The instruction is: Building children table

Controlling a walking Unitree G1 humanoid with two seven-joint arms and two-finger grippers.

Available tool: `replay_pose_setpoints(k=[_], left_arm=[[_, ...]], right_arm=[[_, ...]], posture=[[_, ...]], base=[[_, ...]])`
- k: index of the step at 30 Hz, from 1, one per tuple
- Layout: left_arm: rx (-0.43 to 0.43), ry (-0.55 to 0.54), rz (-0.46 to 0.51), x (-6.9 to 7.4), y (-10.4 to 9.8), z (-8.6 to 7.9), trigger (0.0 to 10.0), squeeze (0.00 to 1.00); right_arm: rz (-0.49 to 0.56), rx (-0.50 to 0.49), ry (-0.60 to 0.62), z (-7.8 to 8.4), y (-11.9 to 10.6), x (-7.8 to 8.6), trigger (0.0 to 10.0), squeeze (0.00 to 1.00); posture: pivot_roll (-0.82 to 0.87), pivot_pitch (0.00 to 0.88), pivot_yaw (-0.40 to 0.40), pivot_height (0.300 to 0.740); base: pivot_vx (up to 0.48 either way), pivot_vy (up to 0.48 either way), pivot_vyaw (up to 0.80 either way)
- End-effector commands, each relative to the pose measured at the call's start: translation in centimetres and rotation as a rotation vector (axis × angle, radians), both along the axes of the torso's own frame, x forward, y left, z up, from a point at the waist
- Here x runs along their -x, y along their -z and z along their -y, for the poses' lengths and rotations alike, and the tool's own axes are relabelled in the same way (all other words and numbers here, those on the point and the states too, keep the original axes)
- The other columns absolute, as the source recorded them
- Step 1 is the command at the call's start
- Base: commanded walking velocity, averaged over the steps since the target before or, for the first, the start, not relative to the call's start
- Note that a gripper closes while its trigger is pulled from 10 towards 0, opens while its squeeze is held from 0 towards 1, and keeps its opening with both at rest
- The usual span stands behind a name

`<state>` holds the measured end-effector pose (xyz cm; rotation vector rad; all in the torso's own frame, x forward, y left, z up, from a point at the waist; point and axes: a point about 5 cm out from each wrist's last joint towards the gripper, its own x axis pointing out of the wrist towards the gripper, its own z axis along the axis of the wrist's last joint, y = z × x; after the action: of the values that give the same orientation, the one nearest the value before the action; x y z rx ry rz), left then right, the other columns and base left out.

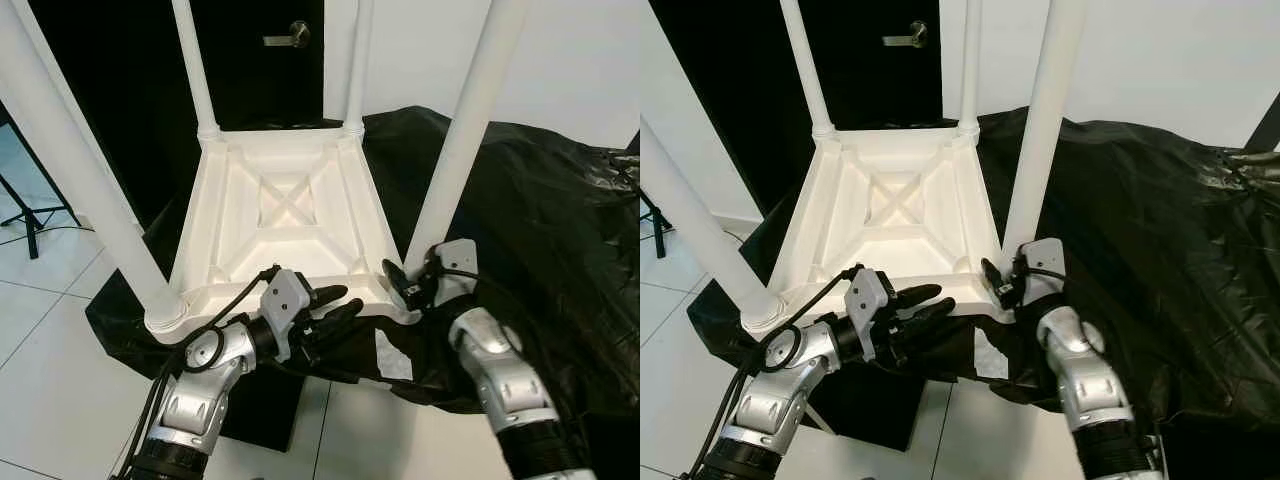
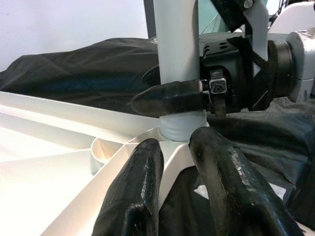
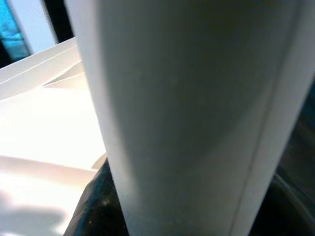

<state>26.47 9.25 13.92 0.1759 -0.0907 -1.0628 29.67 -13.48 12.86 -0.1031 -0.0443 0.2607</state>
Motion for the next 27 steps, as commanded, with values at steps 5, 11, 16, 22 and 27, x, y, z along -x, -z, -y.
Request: replay_pose_setpoints(k=[5, 11, 16, 22, 27], left_arm=[[0.0, -0.049, 0.002, -0.2, 0.1, 0.0, 10.0, 0.0], [-0.005, -0.036, -0.004, -0.1, 0.2, 0.1, 10.0, 0.0], [-0.005, -0.038, 0.0, -0.3, 0.0, 0.1, 10.0, 0.0], [0.003, -0.042, -0.002, -0.2, 0.1, 0.3, 10.0, 0.0], [0.007, -0.05, -0.003, -0.3, 0.1, 0.2, 10.0, 0.0]], right_arm=[[-0.075, -0.04, 0.217, -1.3, 1.6, 0.9, 0.0, 0.0], [-0.049, -0.059, 0.157, -1.8, 1.0, 1.0, 10.0, 0.0], [-0.026, -0.052, 0.118, -1.3, 0.6, 1.0, 10.0, 0.51], [0.004, -0.034, 0.048, 0.2, 0.1, 1.3, 10.0, 1.0], [0.005, 0.009, -0.192, 2.2, -0.4, 1.8, 10.0, 0.0]], posture=[[-0.03, 0.0, 0.001, 0.74], [-0.04, 0.0, 0.005, 0.74], [-0.04, 0.0, 0.001, 0.74], [-0.04, 0.0, -0.006, 0.74], [-0.05, 0.0, 0.0, 0.74]], base=[[0.0, 0.0, 0.0], [0.0, 0.0, 0.0], [0.0, 0.0, 0.0], [0.0, 0.0, 0.0], [0.0, 0.0, 0.0]])
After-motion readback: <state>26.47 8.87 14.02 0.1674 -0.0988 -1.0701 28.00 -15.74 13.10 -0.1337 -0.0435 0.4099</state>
